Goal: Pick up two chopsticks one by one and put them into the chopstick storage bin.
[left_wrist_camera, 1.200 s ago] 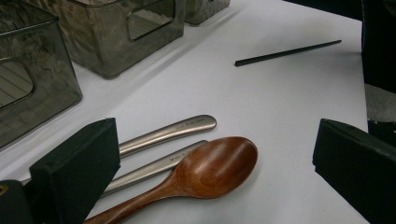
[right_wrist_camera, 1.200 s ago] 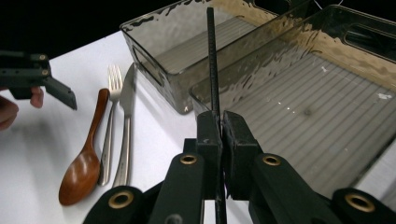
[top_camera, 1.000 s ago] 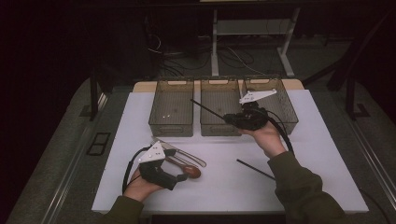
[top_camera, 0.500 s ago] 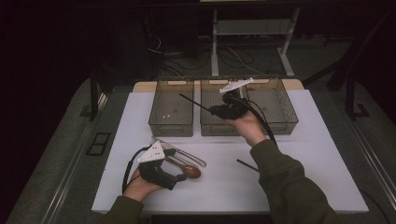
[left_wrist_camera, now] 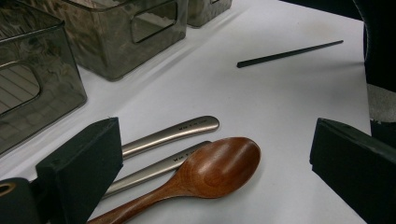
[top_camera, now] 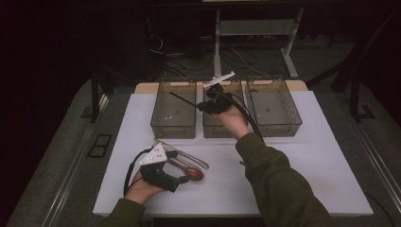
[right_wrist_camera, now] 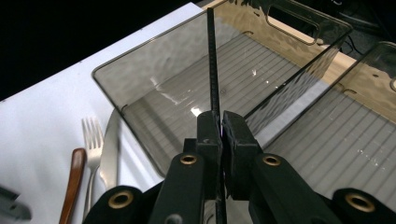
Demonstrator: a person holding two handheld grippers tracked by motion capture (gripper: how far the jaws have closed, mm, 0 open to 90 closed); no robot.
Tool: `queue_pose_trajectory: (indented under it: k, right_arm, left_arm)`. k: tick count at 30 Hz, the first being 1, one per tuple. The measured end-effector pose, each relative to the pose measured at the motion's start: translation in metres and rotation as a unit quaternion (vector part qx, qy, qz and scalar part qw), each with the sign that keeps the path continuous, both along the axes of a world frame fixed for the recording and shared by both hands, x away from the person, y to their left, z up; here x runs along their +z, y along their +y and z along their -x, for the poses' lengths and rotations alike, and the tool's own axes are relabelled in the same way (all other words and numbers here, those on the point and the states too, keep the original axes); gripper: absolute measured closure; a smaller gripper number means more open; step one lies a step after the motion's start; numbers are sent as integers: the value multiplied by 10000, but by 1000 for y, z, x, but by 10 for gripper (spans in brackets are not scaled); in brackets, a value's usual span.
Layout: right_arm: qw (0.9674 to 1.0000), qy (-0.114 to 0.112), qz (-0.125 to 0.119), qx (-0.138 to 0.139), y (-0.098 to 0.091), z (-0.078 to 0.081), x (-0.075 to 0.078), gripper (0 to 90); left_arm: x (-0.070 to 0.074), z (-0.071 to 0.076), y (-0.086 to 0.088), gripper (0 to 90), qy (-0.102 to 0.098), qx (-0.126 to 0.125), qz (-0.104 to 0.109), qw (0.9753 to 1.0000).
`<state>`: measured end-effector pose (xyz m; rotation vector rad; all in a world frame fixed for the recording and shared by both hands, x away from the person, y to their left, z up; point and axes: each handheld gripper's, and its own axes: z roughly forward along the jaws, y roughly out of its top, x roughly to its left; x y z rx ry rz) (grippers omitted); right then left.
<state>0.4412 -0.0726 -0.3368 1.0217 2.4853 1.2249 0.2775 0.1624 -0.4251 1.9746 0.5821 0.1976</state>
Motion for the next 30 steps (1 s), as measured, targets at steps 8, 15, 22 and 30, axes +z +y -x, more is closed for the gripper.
queue_pose_trajectory:
  k: [8, 15, 22, 30]
  right_arm:
    - [9995, 142, 251, -99, 24, -20, -5, 848]
    - [9990, 171, 400, -126, 41, -30, -6, 848]
    - [9978, 241, 574, -207, 63, -40, -13, 848]
    - [9962, 386, 718, -292, 76, -50, -28, 848]
  left_arm:
    - [0, 0, 0, 9, -9, 31, 9, 10000]
    - [1, 0, 0, 4, -8, 29, 26, 10000]
    - [1, 0, 0, 4, -16, 3, 47, 10000]
    - [1, -1, 0, 4, -17, -22, 62, 10000]
